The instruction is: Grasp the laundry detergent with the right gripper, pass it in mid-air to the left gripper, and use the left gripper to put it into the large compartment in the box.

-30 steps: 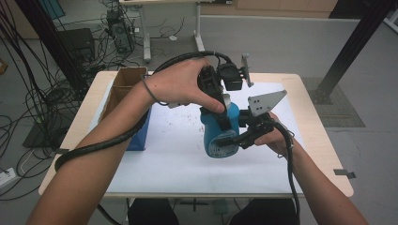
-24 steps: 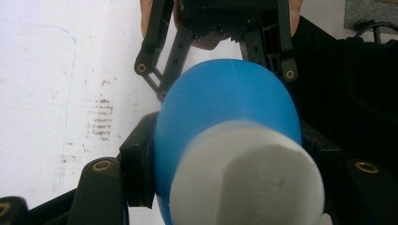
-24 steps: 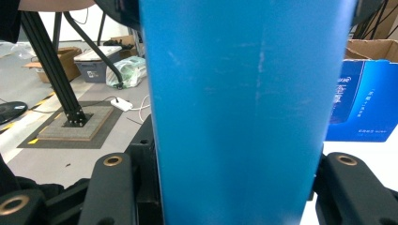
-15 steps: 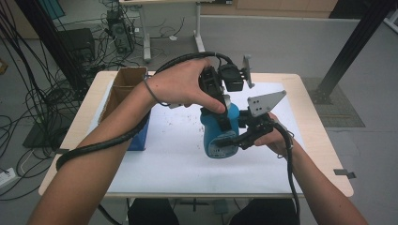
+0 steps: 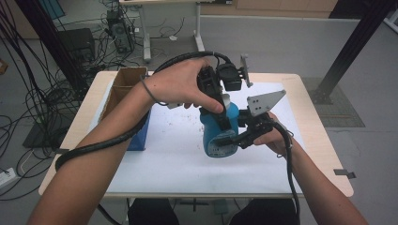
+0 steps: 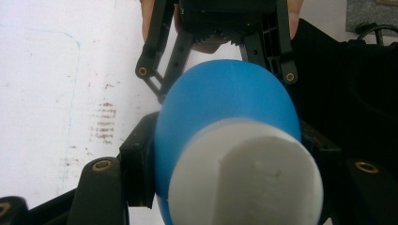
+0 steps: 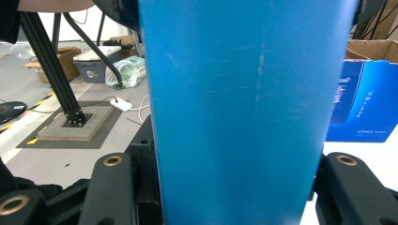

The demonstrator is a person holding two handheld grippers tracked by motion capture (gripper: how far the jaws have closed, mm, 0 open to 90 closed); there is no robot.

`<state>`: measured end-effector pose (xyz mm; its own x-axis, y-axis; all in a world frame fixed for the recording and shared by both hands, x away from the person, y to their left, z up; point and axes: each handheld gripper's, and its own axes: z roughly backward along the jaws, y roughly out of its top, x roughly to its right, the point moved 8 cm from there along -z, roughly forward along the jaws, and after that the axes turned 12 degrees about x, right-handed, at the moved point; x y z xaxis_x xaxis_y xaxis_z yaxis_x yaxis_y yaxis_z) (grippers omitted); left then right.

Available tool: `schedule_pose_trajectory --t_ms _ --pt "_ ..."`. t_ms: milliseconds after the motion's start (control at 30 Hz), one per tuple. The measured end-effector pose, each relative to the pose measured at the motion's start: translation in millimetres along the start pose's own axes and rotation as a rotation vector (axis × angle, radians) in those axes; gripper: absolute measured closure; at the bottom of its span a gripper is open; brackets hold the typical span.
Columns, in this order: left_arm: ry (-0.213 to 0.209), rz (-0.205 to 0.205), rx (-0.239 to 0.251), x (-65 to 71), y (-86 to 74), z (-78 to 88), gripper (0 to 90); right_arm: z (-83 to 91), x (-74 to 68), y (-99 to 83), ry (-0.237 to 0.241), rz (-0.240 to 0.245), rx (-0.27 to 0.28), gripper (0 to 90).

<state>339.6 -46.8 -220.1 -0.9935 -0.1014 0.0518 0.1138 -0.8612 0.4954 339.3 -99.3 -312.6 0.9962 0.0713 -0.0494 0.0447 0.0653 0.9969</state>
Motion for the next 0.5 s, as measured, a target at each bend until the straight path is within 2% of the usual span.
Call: schedule_pose_trajectory --t_ms 500 --pt "-0.001 0.000 -0.017 1.8 0.6 -0.3 37.5 0.3 -0.8 0.0 -0.001 0.003 -0.002 44.1"
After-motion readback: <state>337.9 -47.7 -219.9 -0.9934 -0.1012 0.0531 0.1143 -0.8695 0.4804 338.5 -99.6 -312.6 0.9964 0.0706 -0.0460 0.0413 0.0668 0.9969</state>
